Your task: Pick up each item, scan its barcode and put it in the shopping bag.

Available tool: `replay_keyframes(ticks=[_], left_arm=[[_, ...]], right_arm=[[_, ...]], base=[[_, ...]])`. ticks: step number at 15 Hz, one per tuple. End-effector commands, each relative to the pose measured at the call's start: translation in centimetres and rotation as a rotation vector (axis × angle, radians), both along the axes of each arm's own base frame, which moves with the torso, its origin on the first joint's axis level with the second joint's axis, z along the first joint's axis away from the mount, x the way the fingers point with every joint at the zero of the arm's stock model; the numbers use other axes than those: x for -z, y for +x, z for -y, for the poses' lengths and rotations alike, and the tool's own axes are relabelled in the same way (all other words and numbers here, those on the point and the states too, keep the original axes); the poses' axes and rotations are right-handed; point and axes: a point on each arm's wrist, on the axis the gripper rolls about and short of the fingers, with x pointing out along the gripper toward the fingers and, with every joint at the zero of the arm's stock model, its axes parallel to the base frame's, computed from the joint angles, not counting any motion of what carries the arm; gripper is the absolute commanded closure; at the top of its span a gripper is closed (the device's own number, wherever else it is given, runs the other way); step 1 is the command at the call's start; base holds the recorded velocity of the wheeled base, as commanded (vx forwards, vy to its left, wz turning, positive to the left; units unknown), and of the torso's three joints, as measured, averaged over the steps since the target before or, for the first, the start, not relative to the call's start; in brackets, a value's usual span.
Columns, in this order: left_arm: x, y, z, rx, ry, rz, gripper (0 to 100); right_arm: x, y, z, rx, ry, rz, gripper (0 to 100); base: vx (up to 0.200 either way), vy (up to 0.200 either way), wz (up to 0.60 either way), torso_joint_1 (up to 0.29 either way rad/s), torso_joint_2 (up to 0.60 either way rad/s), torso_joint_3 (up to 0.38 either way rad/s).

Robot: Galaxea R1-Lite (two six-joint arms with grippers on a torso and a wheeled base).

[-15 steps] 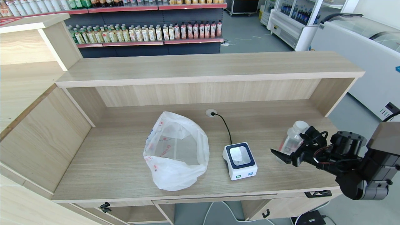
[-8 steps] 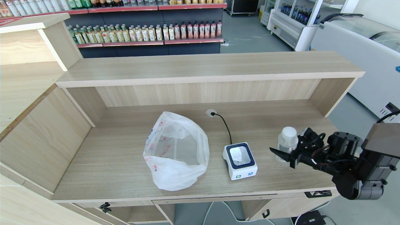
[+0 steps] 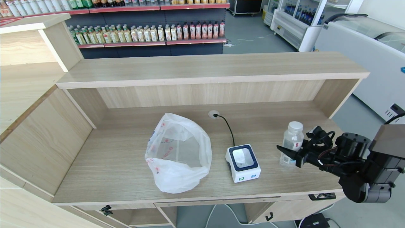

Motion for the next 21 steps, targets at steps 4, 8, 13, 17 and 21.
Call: replay_keyframes(ticks=[4,8,13,17,21], left_arm=[[0.0,0.0,0.0,0.0,0.0,0.0,0],[0.0,0.0,0.0,0.0,0.0,0.0,0],[0.0,0.0,0.0,0.0,0.0,0.0,0],[0.0,0.0,0.0,0.0,0.0,0.0,0],[0.0,0.0,0.0,0.0,0.0,0.0,0]], right_arm=[[-3.9,-0.5,-0.2,0.005,0.114,0.025,100],[-9.3,-1.9,-1.5,-0.041,0.238,0.07,100],[-23.8,-10.5,-7.1,-0.283,0.438,0.01,100],[-28.0,-14.3,-10.0,-0.463,0.529,-0.047,100],[-30.0,-15.5,-12.2,-0.596,0.568,-0.101,100]], base=[[0.0,0.0,0.0,0.0,0.0,0.0],[0.0,0.0,0.0,0.0,0.0,0.0],[0.0,0.0,0.0,0.0,0.0,0.0],[0.0,0.0,0.0,0.0,0.0,0.0],[0.0,0.0,0.0,0.0,0.0,0.0]])
